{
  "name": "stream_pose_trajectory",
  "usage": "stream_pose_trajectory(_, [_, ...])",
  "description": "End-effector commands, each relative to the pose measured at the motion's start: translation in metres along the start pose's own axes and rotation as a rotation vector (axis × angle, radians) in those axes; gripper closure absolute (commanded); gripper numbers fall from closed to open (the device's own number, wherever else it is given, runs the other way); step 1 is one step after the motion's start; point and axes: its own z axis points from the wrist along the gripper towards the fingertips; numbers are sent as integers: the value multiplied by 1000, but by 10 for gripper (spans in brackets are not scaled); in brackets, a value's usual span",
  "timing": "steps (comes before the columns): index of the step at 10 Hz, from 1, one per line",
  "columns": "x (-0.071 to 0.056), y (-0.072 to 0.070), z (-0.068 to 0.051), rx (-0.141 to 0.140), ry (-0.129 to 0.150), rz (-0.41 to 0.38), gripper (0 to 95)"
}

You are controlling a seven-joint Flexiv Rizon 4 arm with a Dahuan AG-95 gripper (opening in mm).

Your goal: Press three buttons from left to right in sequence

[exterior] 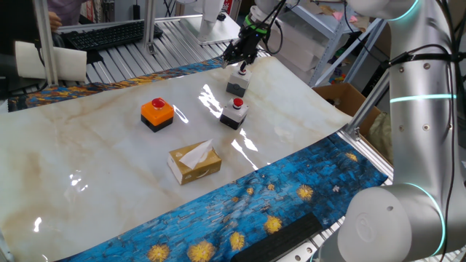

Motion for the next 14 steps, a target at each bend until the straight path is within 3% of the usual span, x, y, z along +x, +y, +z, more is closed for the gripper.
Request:
stream_pose_trajectory(1, [-3,1,2,-22,22,8,190])
stream_pose_trajectory(2, [-3,1,3,-26,23,10,190])
stream_pose_trajectory(5, [0,-2,22,-36,18,12,190])
stream_pose_trajectory(6, [0,-1,23,-35,16,16,190])
stream_pose_trajectory(10, [-3,2,5,-27,21,5,190])
stream_pose_trajectory(14, [-4,9,0,-22,19,10,190])
